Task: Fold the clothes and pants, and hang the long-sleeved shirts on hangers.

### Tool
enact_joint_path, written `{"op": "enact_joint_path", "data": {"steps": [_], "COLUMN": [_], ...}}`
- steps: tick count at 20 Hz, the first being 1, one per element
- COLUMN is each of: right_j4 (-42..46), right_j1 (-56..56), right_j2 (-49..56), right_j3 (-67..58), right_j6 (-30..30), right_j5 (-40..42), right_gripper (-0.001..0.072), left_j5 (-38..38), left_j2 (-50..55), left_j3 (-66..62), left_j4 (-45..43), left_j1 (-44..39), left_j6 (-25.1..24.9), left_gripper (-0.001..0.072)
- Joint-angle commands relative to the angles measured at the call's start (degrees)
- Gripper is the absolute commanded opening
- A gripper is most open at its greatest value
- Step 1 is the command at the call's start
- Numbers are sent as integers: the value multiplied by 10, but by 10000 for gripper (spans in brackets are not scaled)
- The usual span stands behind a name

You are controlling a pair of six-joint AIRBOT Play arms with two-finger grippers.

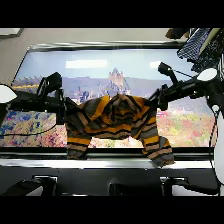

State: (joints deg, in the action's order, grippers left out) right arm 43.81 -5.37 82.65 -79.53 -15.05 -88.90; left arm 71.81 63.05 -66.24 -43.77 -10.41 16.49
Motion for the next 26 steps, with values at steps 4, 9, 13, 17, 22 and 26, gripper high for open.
{"op": "enact_joint_path", "data": {"steps": [4,9,13,17,22,26], "right_j4": [-10,20,79,160,344,554], "right_j1": [-1,-1,-1,-1,-1,-1], "right_j2": [-29,-109,-182,-276,-388,-458], "right_j3": [0,0,0,0,0,0], "right_j6": [16,-50,-133,-250,-399,-646], "right_j5": [-54,-36,-6,71,109,124], "right_gripper": [15,14,14,14,17,18], "left_j5": [3,-139,-294,-373,-348,-337], "left_j2": [0,-1,-1,-1,-11,-13], "left_j3": [0,0,-9,-28,-29,-29], "left_j4": [3,3,3,3,3,3], "left_j1": [0,0,1,1,0,0], "left_j6": [3,174,338,491,515,532], "left_gripper": [151,696,696,695,693,693]}}
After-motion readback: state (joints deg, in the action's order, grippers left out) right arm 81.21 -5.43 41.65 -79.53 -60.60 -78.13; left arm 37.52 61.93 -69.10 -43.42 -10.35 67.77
